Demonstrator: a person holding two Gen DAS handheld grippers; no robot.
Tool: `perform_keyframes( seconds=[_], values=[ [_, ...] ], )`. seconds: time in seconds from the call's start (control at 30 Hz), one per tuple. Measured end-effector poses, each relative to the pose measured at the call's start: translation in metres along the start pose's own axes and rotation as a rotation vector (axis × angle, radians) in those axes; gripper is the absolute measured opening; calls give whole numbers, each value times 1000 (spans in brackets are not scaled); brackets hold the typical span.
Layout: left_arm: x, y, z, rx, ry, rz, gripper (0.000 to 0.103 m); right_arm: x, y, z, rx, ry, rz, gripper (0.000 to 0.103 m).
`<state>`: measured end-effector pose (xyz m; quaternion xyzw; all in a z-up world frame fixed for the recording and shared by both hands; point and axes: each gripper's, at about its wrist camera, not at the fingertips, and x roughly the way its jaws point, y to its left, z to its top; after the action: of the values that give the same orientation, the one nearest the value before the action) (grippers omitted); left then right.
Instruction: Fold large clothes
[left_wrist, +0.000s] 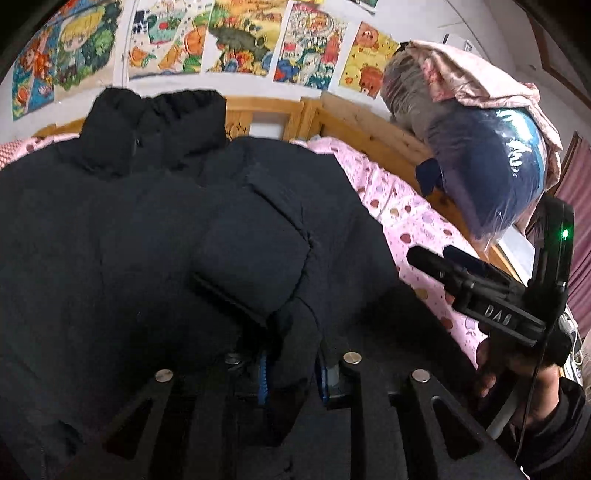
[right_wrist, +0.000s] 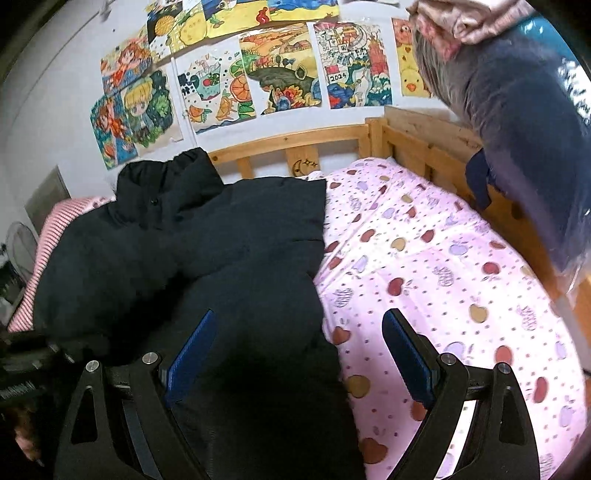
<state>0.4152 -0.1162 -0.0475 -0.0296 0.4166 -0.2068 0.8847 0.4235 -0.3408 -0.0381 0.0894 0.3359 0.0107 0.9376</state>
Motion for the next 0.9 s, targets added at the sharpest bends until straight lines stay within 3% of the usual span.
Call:
perform_keyframes(
  seconds=[0.03, 0.1, 0.17, 0.27, 0.4, 0.57, 0.63, 0.77, 0.83, 0.9],
  values=[
    [1, -1, -2, 5, 9, -8, 29, 3, 0, 0, 10, 4, 13, 88],
    [1, -3, -4, 12, 16, -37, 60, 7, 1, -2, 27, 13, 31, 88],
    [-3, -3, -2, 10, 7, -69, 72, 11, -1, -4, 48, 23, 47, 88],
    [-10, -5, -3, 23, 0, -66, 73, 13, -5, -11, 96, 31, 92, 88],
    [-31, 13, 0, -31, -30, -54, 77, 20, -23, -20, 267, 35, 255, 88],
    [-54, 64, 8, -164, -38, 157, 79, 34, -11, -30, 255, 78, 257, 86],
    [-63, 87, 9, -215, -52, 225, 79, 35, -3, -34, 218, 105, 275, 64],
    [-72, 127, 6, -266, -64, 316, 79, 46, 14, -39, 162, 213, 264, 45],
    [-73, 142, 4, -280, -61, 345, 79, 51, 16, -42, 179, 249, 284, 25],
    [-72, 154, 1, -291, -50, 364, 79, 51, 22, -43, 164, 256, 275, 12]
  ],
)
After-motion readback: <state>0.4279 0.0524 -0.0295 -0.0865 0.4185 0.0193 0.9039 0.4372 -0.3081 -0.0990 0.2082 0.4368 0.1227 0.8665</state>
